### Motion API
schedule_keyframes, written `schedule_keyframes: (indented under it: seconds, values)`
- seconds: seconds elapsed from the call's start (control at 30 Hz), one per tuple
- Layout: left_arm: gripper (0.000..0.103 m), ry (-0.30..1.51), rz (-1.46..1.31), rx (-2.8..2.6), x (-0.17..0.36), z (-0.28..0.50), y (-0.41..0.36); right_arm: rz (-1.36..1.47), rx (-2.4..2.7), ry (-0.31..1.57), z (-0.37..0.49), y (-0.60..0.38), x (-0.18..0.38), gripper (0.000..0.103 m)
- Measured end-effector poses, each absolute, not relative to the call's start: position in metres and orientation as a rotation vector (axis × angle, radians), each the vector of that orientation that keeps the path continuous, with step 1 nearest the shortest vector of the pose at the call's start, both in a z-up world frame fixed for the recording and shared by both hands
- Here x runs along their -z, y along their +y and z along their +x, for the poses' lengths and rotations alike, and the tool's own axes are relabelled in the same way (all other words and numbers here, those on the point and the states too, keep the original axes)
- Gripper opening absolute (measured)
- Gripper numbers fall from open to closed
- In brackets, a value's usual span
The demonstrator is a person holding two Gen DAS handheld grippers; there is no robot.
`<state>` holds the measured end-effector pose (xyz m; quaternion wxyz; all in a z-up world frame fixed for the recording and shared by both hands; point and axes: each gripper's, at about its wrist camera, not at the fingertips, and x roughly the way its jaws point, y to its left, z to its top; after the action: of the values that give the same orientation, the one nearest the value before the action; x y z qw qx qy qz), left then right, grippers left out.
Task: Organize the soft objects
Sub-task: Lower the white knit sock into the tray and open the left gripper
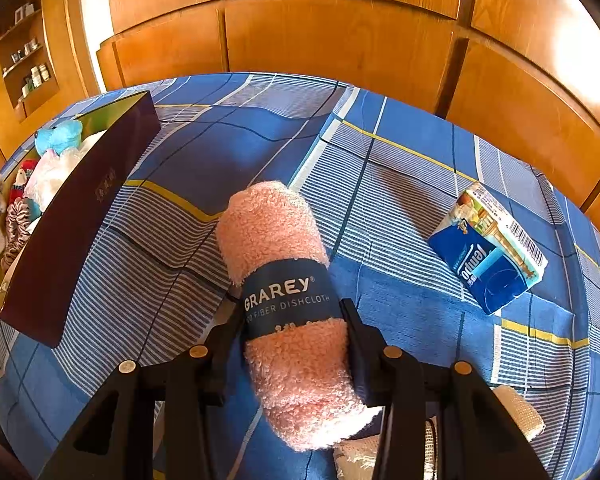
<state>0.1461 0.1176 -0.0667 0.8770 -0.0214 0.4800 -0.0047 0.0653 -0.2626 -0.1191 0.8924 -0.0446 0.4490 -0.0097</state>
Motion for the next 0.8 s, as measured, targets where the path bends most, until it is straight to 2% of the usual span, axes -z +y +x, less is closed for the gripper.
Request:
schedule_keyframes:
  seconds: [0.17, 0.37, 0.8]
  values:
    - [0.062, 0.972, -0.02, -0.019, 0.068, 0.148, 0.116, -0.096, 0.02, 0.932, 0.065, -0.263, 0.119, 0.043]
    - [0.063, 0.906, -0.007, -0.053, 0.053, 0.127, 0.112, -0.101, 0.023, 0.931, 0.066, -0.262, 0.119, 0.043]
    - [0.069, 0.606, 0.046, -0.104, -0.026, 0.05, 0.084, -0.118, 0.041, 0.922, 0.065, -0.259, 0.119, 0.043]
